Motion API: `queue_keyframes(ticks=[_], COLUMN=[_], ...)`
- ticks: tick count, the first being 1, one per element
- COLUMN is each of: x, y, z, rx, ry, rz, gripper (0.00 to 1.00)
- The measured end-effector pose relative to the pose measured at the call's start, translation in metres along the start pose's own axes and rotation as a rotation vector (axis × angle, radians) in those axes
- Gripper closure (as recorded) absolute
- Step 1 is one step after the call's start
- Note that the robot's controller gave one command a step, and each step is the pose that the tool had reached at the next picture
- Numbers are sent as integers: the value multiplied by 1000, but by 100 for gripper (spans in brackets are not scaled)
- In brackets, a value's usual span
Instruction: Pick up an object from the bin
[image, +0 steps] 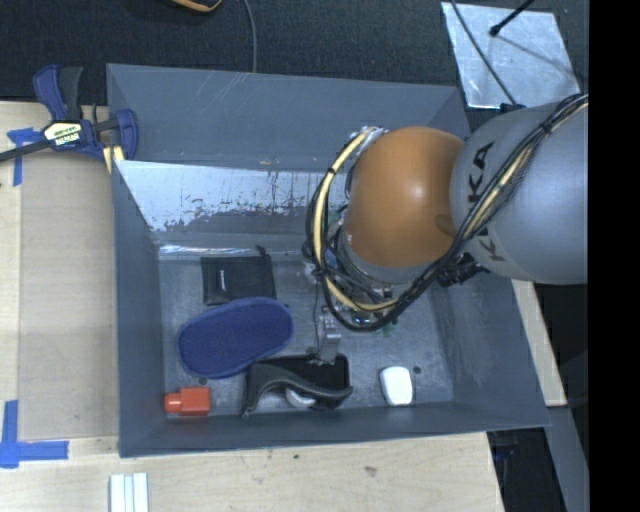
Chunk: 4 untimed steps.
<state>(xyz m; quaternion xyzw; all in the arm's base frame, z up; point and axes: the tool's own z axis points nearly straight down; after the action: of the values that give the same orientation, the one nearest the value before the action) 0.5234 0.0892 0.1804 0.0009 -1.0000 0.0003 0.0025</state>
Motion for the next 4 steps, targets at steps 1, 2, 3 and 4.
queue_keyframes(ticks=[1, 2, 3, 4], x=[-24, -13, -17, -67], y=[88, 53, 51, 34], z=[112, 106, 104, 107], rx=[-2, -10, -10, -4], ry=[-6, -20, -33, -12], rz=[110, 224, 226, 203], gripper=[0, 0, 100, 100])
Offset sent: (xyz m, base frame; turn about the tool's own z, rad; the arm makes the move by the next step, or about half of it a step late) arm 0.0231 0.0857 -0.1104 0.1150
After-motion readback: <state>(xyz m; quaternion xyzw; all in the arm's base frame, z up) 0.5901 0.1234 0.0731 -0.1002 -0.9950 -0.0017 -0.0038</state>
